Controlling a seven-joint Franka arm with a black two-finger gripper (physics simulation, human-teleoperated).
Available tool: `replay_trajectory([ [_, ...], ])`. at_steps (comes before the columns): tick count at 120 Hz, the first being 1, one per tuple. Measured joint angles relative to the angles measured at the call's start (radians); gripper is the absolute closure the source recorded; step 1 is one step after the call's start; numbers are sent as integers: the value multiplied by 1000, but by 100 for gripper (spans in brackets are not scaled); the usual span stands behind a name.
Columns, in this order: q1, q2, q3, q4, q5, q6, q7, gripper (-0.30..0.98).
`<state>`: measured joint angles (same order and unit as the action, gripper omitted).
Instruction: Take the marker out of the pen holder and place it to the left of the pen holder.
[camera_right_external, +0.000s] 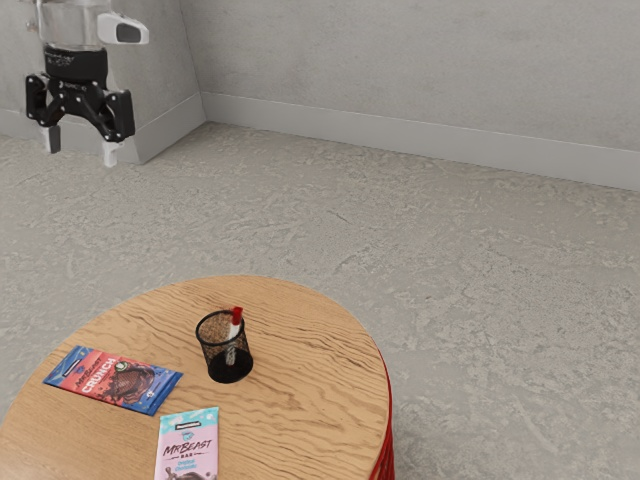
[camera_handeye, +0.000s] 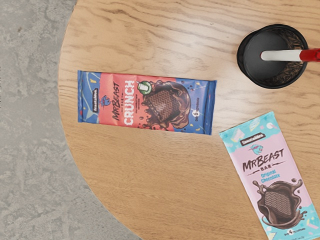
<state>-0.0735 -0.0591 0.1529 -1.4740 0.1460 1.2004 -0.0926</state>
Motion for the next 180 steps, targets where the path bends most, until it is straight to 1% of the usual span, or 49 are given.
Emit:
replay_trajectory([
  [7, -2, -10, -2, -22, 3, 63, -9, 0],
  [17, -35, -14, -6, -40, 4, 147, -21, 0],
  [29, -73, -15, -10, -169, 4, 266, -34, 0],
  [35, -72, -15, -28, -247, 3, 317, -48, 0],
  [44, -96, -17, -40, -377, -13, 425, -71, 0],
  [54, -121, -18, -43, -466, -33, 541, -95, 0],
  [68, -135, -17, -44, -543, -54, 673, -130, 0],
  [85, -163, -10, -45, -617, -79, 800, -168, 0],
  [101, -183, -9, -45, -679, -106, 880, -198, 0],
  [132, -160, -4, -52, -763, -124, 985, -240, 0],
  [151, -175, 25, -59, -770, -125, 1020, -260, 0],
  [180, -172, 77, -59, -749, -117, 1053, -269, 0],
])
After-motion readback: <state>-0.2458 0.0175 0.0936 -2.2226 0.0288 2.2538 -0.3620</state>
